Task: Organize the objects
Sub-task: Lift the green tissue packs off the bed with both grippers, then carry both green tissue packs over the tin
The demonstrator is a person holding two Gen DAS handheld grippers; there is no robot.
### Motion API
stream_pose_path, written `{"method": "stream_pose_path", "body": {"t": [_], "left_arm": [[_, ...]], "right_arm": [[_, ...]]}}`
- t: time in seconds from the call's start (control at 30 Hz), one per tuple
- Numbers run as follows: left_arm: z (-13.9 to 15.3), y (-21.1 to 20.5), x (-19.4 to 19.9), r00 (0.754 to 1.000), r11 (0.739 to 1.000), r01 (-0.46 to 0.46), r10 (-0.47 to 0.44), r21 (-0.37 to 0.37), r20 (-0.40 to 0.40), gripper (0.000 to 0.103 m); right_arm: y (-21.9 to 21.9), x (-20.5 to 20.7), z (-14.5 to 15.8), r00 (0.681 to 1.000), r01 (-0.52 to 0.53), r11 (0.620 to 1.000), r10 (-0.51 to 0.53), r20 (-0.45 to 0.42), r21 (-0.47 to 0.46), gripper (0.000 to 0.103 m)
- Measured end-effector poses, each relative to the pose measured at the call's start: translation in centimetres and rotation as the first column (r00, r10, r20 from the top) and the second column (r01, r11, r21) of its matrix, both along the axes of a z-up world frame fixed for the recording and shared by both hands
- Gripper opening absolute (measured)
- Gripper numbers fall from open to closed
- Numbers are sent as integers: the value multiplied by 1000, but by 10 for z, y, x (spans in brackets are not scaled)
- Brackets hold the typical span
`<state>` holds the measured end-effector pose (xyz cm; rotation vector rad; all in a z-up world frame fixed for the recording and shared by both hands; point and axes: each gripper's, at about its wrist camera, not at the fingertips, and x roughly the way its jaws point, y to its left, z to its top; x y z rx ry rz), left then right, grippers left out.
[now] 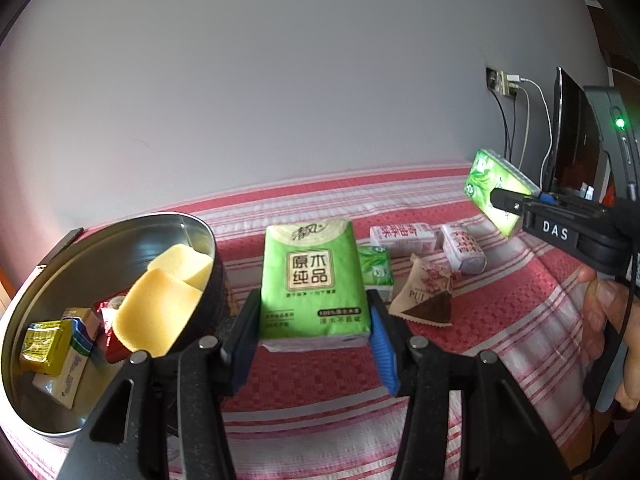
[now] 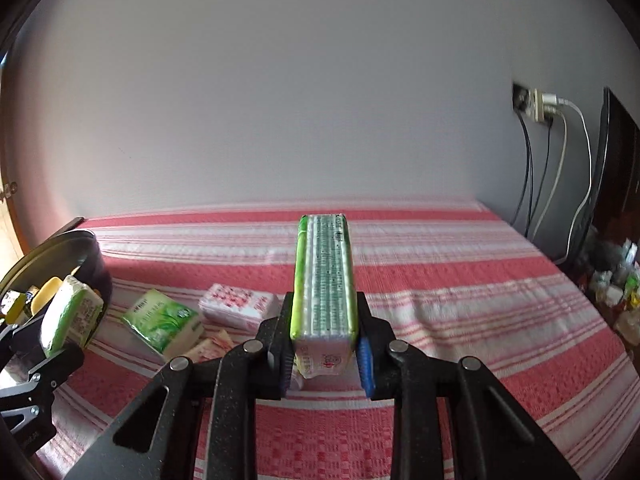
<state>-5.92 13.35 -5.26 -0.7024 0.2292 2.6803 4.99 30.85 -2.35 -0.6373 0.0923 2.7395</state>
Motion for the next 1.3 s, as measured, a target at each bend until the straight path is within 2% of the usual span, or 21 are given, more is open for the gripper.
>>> {"method": "stream_pose_path", "body": {"t": [0.2, 0.4, 0.67, 0.97, 1.3], "left_arm": [[4, -5, 6, 998, 999, -41, 42, 23, -54, 50], [13, -15, 13, 996, 997, -52, 57, 65, -67, 50], [41, -45, 29, 987, 988, -74, 91, 134, -132, 50], [59, -92, 24, 971, 969, -166, 193, 182, -139, 50], [50, -140, 10, 952, 946, -272, 291, 177, -93, 50]], "right_arm": [[-5, 6, 4, 999, -11, 999, 12, -50, 33, 28], [-22, 4, 7, 996, -63, 997, 66, -63, 40, 28], [-58, 5, 33, 982, -156, 985, 163, -93, 79, 28], [-98, -13, 56, 955, -272, 958, 280, -102, 87, 28], [-146, -39, 60, 917, -384, 919, 391, -80, 89, 28]]}}
